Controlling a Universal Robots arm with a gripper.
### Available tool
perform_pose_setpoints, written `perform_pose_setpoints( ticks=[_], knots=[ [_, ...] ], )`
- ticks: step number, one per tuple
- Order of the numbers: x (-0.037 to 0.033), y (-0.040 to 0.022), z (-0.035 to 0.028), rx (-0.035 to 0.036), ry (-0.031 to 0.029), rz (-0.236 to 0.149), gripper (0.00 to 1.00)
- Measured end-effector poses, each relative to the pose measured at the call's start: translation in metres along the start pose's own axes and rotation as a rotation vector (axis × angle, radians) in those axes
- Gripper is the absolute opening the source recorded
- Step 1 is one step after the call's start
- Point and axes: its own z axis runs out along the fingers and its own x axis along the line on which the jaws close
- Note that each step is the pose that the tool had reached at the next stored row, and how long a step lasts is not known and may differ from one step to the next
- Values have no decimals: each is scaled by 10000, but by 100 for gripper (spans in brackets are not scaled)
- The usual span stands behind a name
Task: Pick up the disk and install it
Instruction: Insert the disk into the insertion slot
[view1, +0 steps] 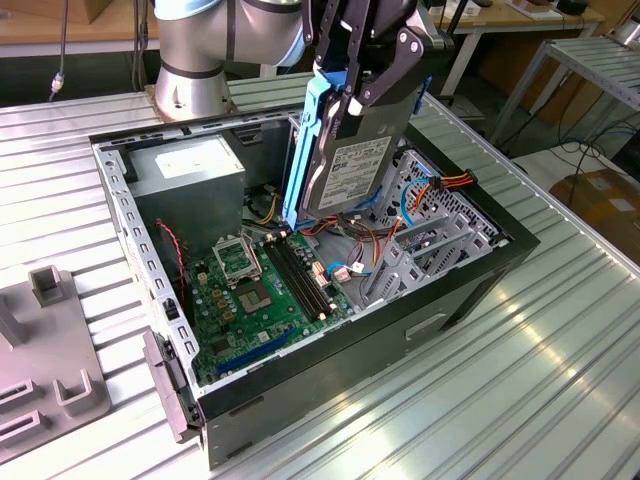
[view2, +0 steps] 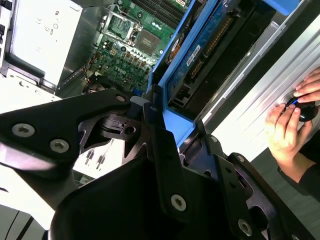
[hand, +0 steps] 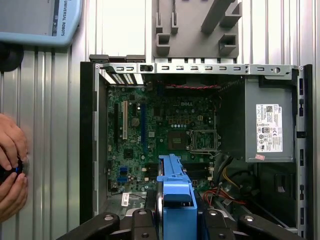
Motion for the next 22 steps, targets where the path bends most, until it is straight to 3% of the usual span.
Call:
perform_pose_setpoints(
  ticks=[6,9,15,18,22],
  knots=[
    [62,-6,2,0,6,0,37],
    [101,-81,12,1,5,1,37],
    [179,-384,57,0,6,0,37],
    [213,-452,69,0,7,1,37],
    [222,-466,69,0,7,2,37]
  ],
)
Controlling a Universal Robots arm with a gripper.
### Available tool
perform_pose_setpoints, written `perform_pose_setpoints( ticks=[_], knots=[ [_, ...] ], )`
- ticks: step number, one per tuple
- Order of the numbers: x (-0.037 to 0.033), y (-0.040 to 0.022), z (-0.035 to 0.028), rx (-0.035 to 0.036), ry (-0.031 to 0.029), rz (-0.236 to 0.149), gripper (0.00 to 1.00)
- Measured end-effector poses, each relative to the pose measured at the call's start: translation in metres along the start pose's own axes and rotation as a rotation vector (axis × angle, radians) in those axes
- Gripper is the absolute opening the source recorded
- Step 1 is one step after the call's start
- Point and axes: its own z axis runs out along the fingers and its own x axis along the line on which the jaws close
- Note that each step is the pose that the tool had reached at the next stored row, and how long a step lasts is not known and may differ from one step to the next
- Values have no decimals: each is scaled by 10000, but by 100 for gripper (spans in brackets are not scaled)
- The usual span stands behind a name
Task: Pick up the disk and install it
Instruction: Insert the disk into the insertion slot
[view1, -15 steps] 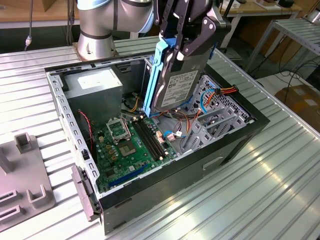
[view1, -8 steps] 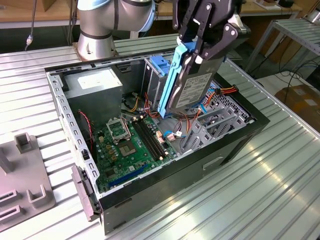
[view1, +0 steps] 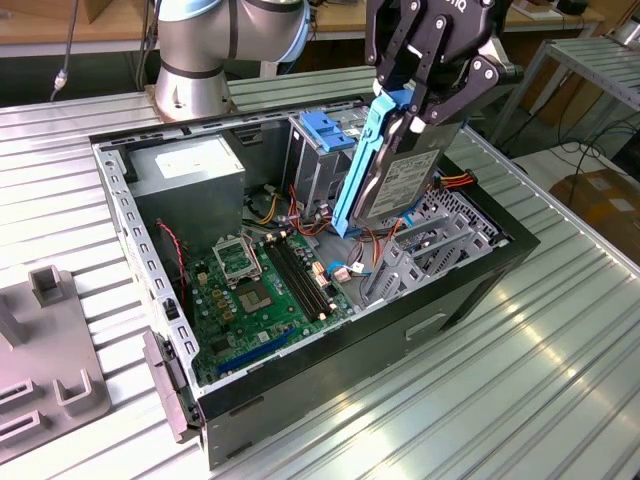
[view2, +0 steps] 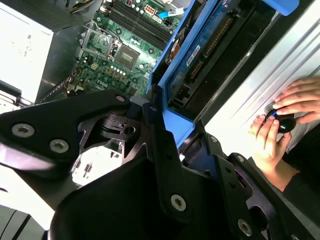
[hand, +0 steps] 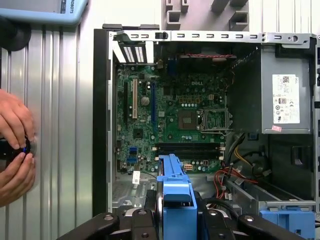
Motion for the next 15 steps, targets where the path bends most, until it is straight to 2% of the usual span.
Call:
perform_pose_setpoints(
  ticks=[10,15],
  knots=[
    [2,-4,0,0,-1,-2,37],
    [40,-8,0,0,0,-3,37]
  ],
)
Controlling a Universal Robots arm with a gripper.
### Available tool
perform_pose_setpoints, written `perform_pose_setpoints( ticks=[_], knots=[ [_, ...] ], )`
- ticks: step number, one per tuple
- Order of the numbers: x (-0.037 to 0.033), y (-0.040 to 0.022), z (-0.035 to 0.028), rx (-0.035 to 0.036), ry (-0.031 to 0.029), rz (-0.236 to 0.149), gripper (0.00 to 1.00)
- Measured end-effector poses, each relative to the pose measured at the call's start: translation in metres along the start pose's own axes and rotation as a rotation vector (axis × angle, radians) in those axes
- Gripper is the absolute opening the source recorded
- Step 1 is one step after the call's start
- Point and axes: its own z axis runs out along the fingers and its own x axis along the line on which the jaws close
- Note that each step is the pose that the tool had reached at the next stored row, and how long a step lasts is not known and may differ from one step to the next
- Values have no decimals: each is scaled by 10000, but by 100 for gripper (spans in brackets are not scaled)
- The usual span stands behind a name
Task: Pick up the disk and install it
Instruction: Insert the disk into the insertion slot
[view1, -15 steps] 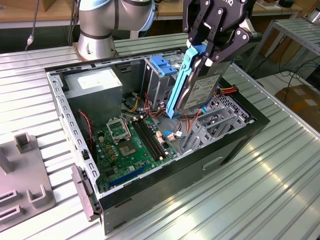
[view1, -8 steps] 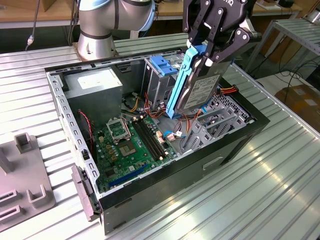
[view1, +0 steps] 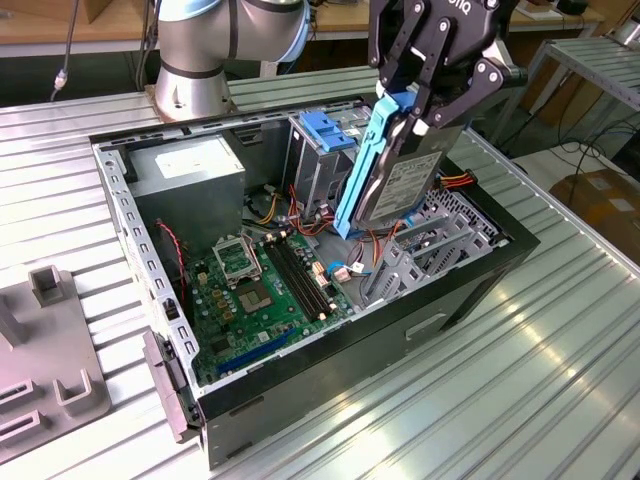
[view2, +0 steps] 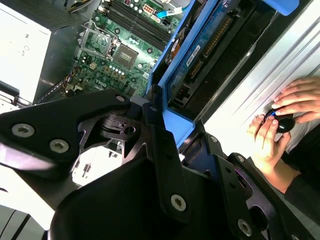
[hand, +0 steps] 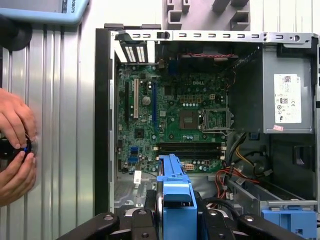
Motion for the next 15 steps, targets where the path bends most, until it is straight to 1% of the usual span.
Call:
perform_pose_setpoints(
  ticks=[7,9,10,11,13,14,15],
  knots=[
    [81,-4,1,0,0,1,37],
    [88,-28,2,-1,-1,1,37],
    [91,-49,3,-2,-2,1,37],
    [96,-93,6,-2,-1,1,37],
    [106,-200,11,-6,2,1,37],
    [128,-254,22,-6,1,1,37],
    [142,-270,28,-5,0,1,37]
  ],
)
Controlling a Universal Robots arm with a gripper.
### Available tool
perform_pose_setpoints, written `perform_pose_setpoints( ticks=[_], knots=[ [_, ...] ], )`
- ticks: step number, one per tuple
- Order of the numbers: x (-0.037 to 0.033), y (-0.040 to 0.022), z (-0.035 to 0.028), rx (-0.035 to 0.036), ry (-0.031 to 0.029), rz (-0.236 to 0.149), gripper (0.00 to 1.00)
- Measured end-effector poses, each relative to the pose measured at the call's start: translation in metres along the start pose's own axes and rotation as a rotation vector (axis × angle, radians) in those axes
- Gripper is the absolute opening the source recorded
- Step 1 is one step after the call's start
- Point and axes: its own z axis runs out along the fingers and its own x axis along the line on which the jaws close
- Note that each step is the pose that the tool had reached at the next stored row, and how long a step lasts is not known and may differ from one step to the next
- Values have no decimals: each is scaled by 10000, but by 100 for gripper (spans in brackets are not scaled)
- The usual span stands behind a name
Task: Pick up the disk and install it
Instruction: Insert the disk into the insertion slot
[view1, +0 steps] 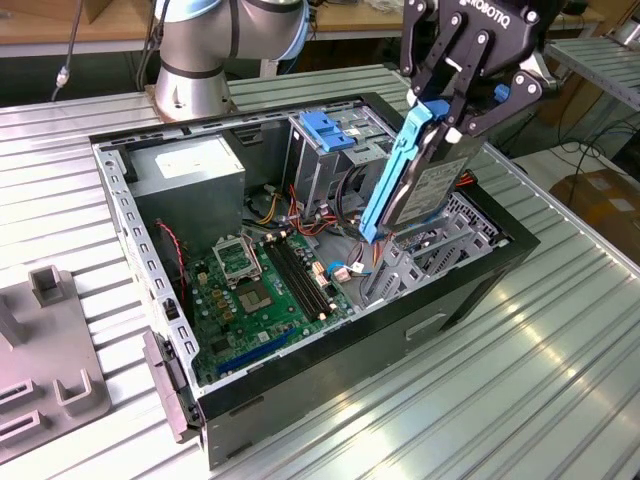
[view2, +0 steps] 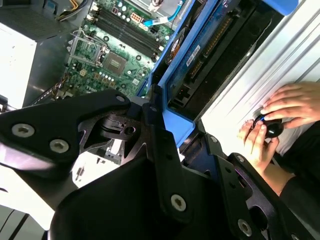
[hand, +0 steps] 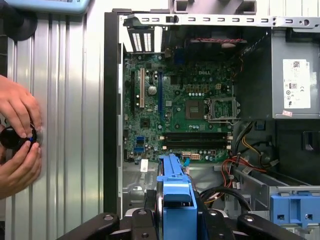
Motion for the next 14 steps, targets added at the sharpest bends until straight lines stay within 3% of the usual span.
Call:
perform_pose_setpoints(
  ticks=[3,7,10,11,14],
  knots=[
    [50,-37,26,0,0,8,37],
    [59,-95,67,1,0,83,37],
    [61,-143,127,8,-8,420,37],
    [61,-247,137,7,-5,425,37],
    [60,-391,143,8,-8,412,37]
  ],
)
